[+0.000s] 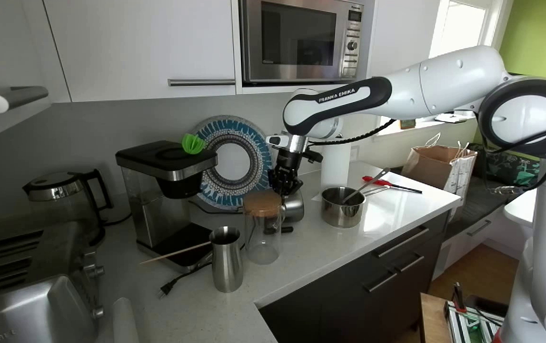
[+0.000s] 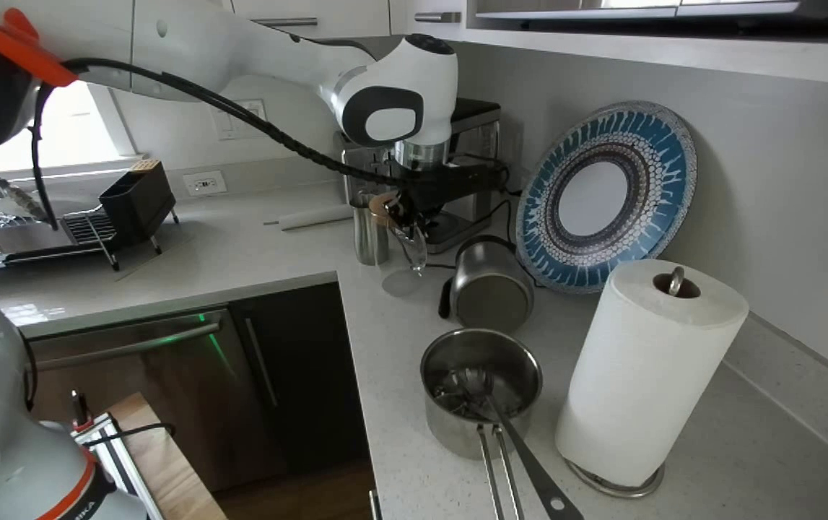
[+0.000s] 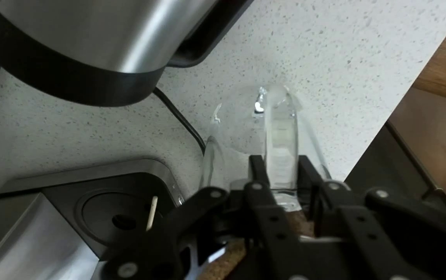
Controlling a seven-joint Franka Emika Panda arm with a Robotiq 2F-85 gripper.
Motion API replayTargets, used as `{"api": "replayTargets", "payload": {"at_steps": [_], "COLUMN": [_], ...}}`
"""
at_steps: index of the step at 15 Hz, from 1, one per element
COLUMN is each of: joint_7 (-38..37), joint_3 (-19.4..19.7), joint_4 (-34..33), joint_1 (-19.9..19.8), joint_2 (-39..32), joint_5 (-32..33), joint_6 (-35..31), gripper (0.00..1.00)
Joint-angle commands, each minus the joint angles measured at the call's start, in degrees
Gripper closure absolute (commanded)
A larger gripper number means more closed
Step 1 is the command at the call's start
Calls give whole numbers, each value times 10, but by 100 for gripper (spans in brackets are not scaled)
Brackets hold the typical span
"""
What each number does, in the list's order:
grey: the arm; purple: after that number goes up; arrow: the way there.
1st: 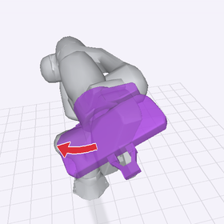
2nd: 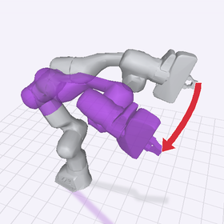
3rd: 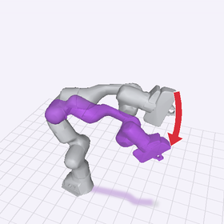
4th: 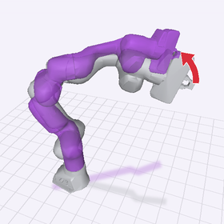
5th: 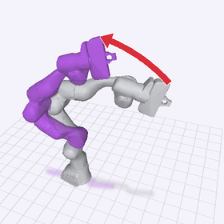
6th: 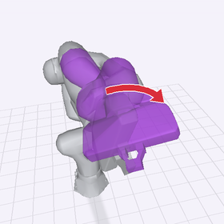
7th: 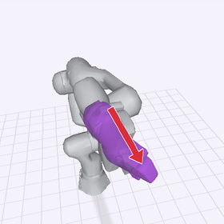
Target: Pick up the clear jug and place it next to the dish rack on the kitchen counter
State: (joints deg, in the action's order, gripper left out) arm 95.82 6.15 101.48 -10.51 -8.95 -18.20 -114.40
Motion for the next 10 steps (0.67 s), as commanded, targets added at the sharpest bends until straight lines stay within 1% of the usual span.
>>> {"api": "replayTargets", "payload": {"at_steps": [1, 10], "joint_7": [-8, -50], "joint_3": [0, 4], "joint_4": [-11, -36], "joint_1": [-9, -24], "joint_2": [-2, -10], "joint_5": [-20, -53], "joint_6": [6, 7], "gripper": [94, 93]}}
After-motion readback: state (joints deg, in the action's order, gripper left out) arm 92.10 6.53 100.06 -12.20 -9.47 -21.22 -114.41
